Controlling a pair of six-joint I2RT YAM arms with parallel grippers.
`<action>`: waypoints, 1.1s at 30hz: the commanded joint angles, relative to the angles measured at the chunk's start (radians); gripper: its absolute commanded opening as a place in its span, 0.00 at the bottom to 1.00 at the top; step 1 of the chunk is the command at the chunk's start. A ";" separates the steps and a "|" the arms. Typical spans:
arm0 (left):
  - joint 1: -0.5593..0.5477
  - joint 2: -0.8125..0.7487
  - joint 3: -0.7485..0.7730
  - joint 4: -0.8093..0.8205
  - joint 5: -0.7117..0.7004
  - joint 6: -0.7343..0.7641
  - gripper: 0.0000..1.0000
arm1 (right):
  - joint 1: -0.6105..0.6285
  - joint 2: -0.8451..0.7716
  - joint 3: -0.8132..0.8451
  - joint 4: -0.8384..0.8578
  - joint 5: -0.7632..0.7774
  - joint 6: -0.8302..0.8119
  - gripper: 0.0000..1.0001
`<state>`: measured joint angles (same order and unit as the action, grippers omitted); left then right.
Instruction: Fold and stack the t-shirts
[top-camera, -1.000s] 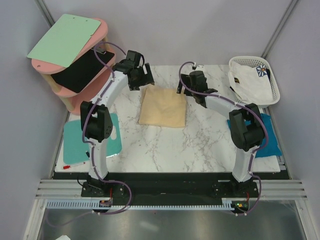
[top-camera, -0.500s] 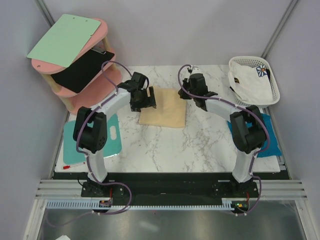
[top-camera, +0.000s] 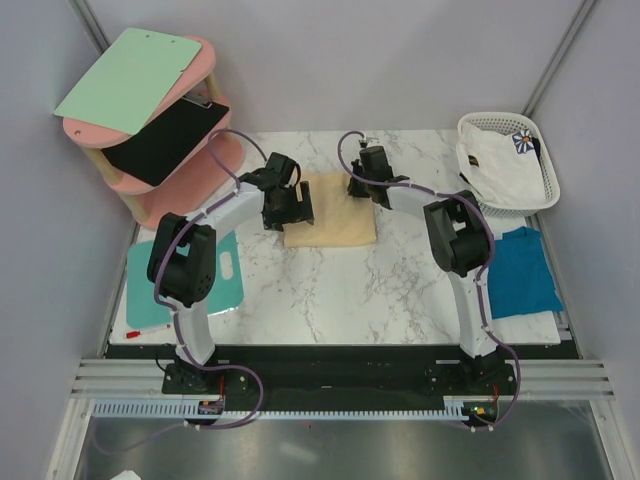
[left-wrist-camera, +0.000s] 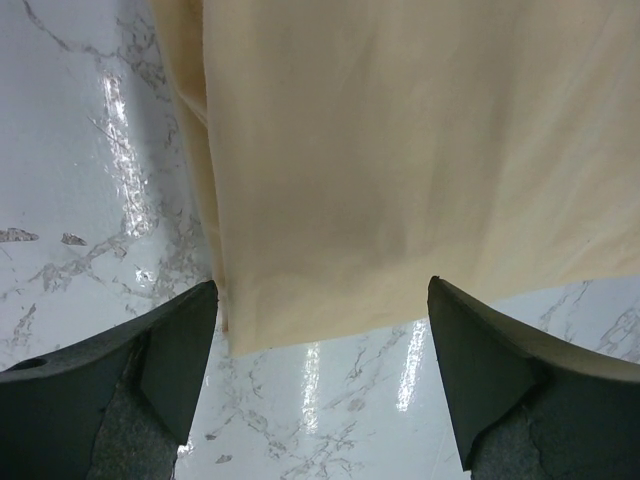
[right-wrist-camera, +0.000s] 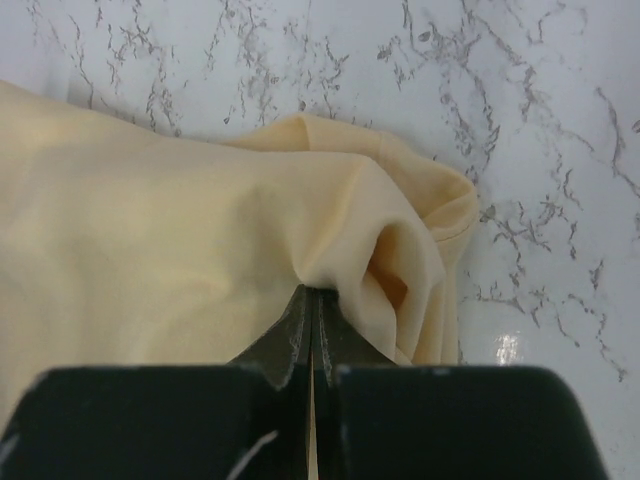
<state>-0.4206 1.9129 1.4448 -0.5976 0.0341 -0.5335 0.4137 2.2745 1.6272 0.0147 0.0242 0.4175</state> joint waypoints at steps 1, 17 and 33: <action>0.002 -0.064 -0.032 0.027 -0.029 -0.013 0.92 | -0.006 -0.027 -0.015 0.030 -0.021 -0.031 0.00; -0.003 -0.140 -0.139 0.047 -0.094 0.006 0.92 | -0.035 -0.659 -0.501 -0.111 0.062 -0.085 0.98; -0.093 -0.212 -0.265 0.122 0.003 0.007 0.92 | -0.042 -0.703 -0.556 -0.784 0.758 0.040 0.98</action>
<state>-0.5098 1.7313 1.1843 -0.5282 0.0040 -0.5327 0.3748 1.4925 1.0374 -0.5594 0.5426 0.3813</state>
